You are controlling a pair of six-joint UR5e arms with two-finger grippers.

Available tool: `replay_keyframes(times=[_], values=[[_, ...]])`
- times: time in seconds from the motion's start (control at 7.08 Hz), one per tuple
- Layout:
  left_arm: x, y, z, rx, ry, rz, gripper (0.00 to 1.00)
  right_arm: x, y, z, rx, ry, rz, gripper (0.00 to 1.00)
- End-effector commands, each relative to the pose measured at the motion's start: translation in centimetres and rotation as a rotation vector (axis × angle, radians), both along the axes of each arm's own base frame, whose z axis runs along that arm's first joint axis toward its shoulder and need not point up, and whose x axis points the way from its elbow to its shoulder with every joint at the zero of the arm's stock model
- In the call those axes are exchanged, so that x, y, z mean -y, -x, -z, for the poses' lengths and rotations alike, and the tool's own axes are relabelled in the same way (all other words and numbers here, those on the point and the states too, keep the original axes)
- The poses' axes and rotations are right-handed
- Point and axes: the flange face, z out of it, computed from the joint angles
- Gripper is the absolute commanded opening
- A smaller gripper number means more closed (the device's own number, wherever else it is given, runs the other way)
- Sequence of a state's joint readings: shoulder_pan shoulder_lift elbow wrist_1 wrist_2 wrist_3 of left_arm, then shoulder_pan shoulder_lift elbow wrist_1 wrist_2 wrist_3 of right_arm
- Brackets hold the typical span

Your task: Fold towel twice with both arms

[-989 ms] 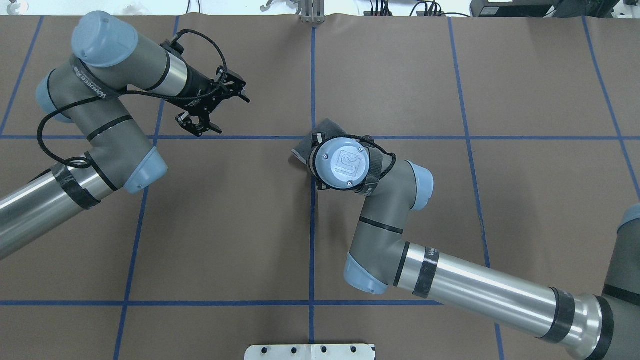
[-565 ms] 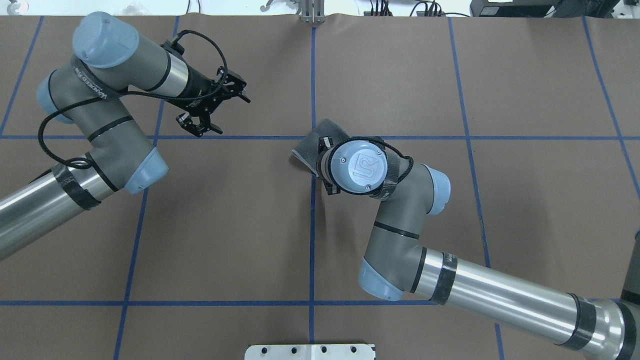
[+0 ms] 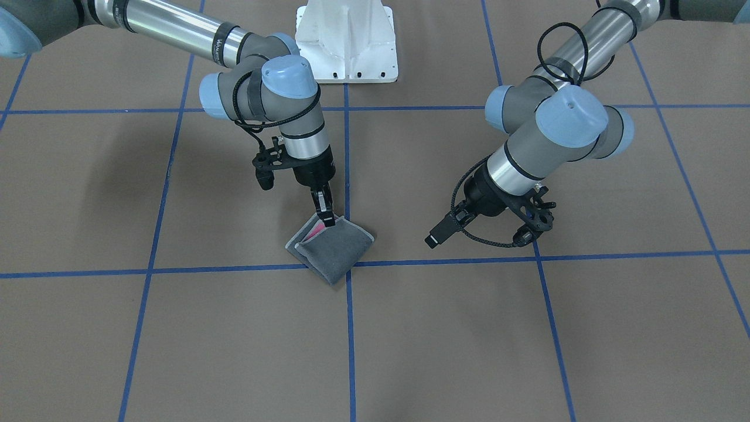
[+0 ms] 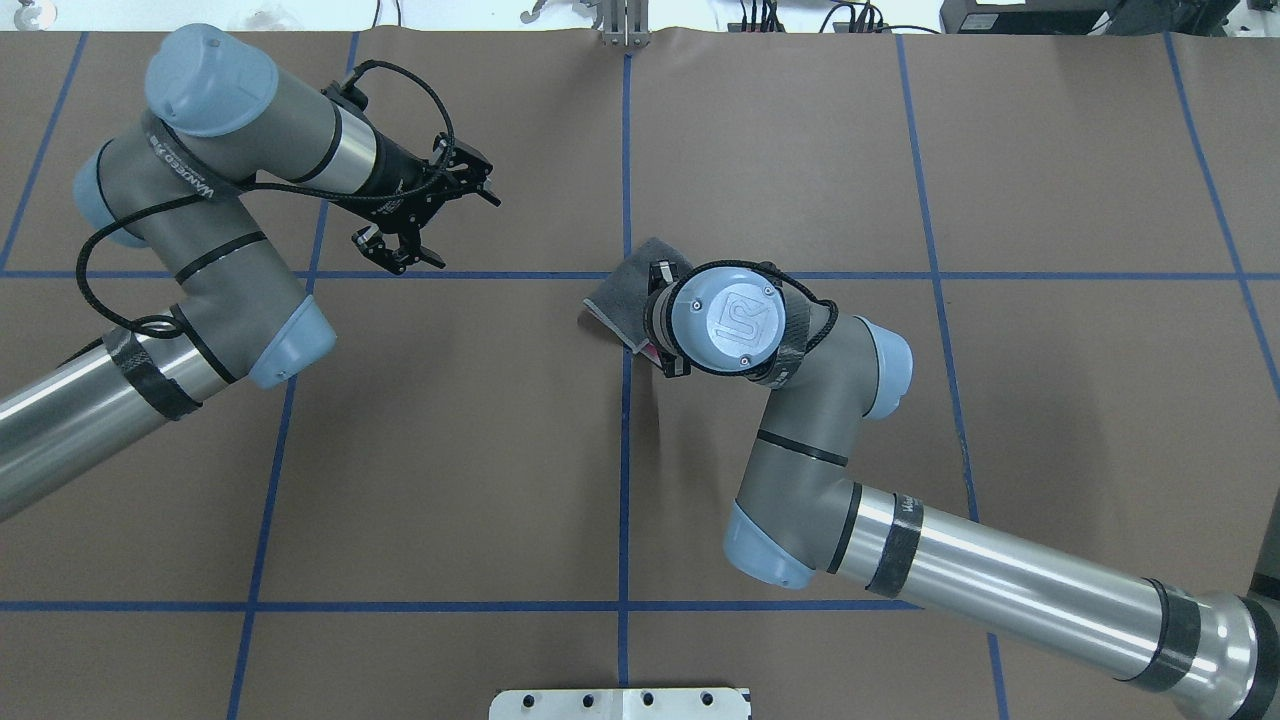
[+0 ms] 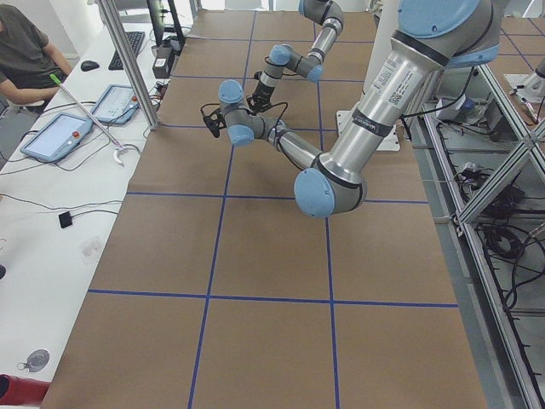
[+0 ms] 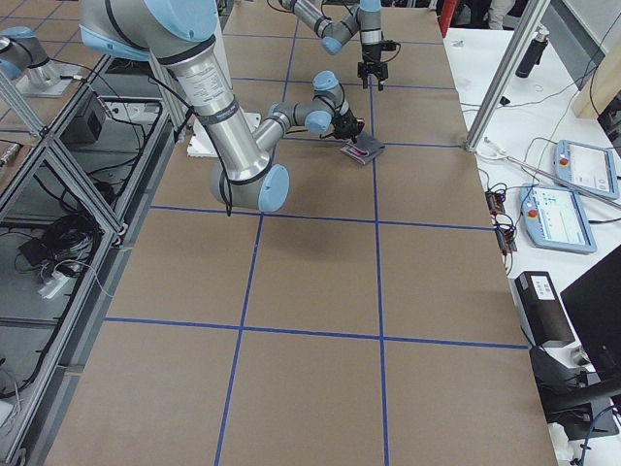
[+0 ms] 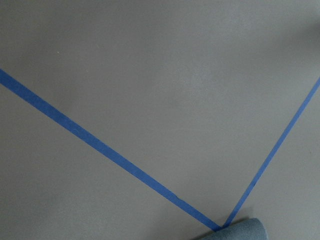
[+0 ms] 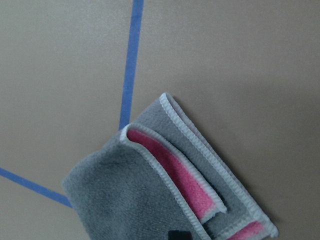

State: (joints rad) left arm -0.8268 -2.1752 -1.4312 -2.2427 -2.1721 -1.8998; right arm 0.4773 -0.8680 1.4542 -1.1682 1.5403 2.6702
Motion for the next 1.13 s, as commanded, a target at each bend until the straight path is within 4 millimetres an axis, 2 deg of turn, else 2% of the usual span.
replay_keyframes(times=[0.0,0.28,0.42,0.56,0.71,0.85,0.99], values=[[0.0,0.0,0.0,0.000,0.000,0.002,1.00,0.3,-0.1,-0.1,-0.001,0.001,-0.005,0.45],[0.0,0.0,0.1,-0.001,-0.001,0.002,1.00,1.3,-0.9,-0.1,-0.007,-0.011,-0.011,0.44],[0.1,0.1,0.1,0.000,-0.001,0.005,1.00,2.9,-2.6,-0.1,-0.008,-0.018,0.002,0.44],[0.6,1.6,0.8,-0.010,-0.024,0.020,1.00,4.3,-5.4,-1.0,-0.023,-0.053,0.115,0.47],[1.0,2.5,1.2,-0.005,-0.076,0.018,1.00,4.4,-10.2,-2.3,-0.017,-0.084,0.136,0.54],[1.3,5.8,-0.3,0.024,-0.172,0.018,1.00,4.1,-14.5,-3.6,-0.028,-0.130,0.161,1.00],[0.1,9.4,-4.2,0.082,-0.280,-0.009,1.00,3.0,-18.2,-6.2,-0.059,-0.161,0.196,1.00]])
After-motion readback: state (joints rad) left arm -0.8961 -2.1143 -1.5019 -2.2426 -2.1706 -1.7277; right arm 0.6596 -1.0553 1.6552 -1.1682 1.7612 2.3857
